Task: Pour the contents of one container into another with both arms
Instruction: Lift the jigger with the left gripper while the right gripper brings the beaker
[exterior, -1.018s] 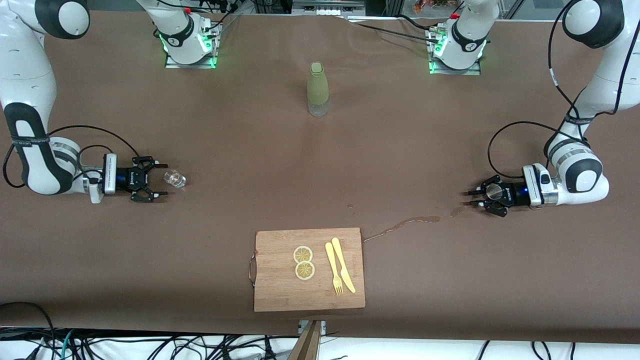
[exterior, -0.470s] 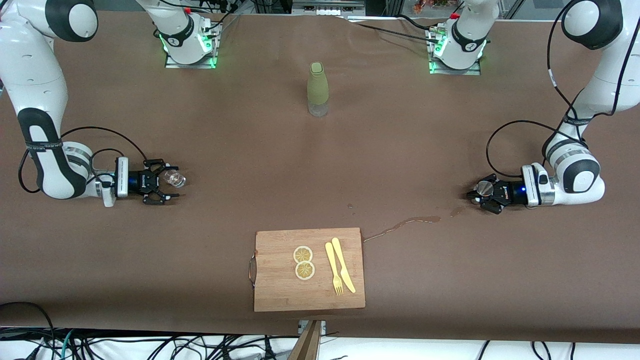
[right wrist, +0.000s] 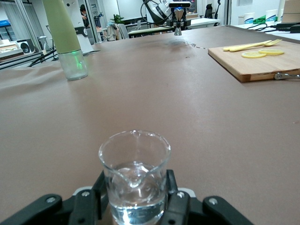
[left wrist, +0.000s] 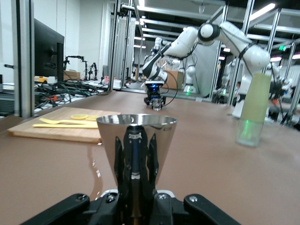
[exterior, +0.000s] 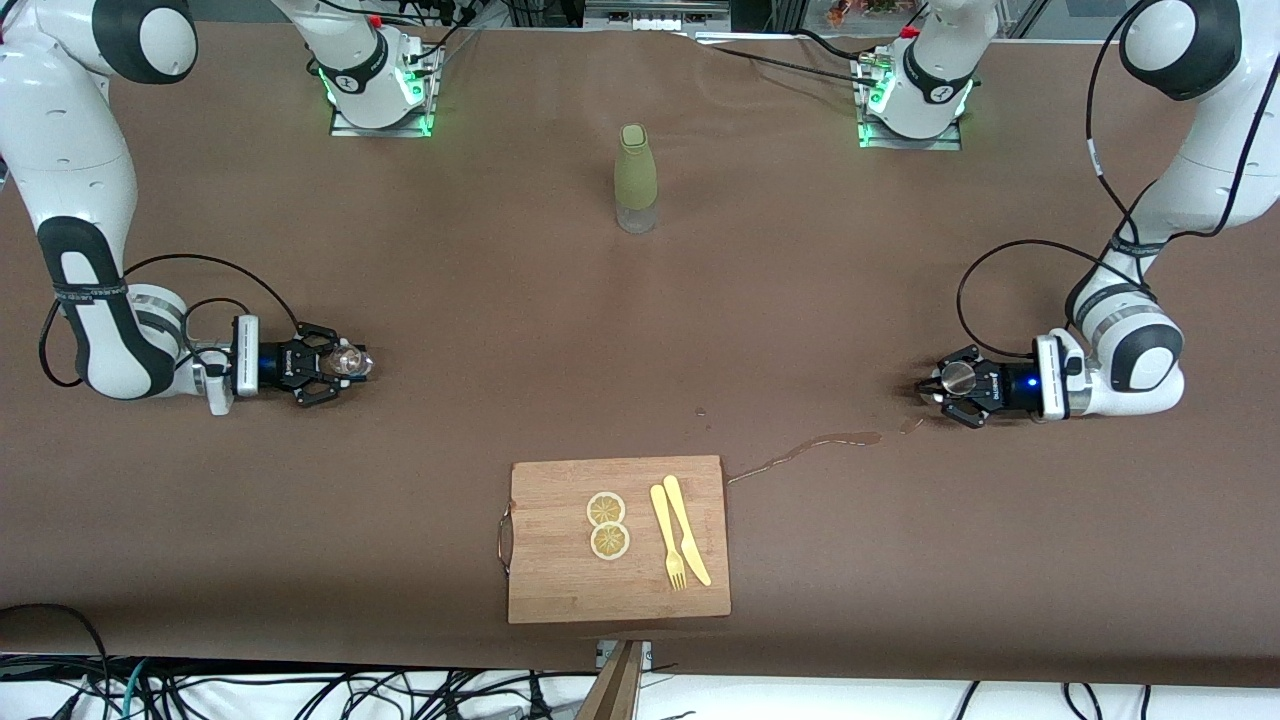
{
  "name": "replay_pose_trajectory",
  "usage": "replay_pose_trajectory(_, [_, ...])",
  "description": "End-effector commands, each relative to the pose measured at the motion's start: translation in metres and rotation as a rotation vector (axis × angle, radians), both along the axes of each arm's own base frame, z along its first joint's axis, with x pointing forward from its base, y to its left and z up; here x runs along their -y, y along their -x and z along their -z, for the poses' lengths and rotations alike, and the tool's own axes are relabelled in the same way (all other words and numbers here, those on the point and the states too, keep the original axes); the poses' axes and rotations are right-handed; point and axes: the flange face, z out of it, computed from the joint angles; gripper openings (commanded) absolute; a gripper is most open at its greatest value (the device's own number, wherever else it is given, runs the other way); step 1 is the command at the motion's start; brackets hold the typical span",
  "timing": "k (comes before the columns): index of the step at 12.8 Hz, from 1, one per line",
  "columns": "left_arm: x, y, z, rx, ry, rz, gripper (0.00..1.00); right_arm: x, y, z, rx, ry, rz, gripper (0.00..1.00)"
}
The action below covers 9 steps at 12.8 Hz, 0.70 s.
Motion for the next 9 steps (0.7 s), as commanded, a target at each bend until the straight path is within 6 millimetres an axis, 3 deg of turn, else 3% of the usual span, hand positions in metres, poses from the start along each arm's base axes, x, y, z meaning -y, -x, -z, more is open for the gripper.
replay_pose_trajectory(1, [0.028, -0.018, -0.012, -0.036, 0.064, -0.029, 0.0, -0.021, -0.014, -0.016, -0.002, 0.012, -0.021, 0.12])
replay_pose_trajectory(4, [0.068, -0.028, -0.012, -0.041, 0.065, -0.034, 0.0, -0.063, -0.034, -0.052, -0.06, 0.086, -0.065, 0.12])
replay_pose_trajectory(9, [0.175, -0.03, -0.015, -0.071, 0.023, 0.066, 0.0, -0.157, -0.07, -0.106, -0.153, 0.217, -0.069, 0.12])
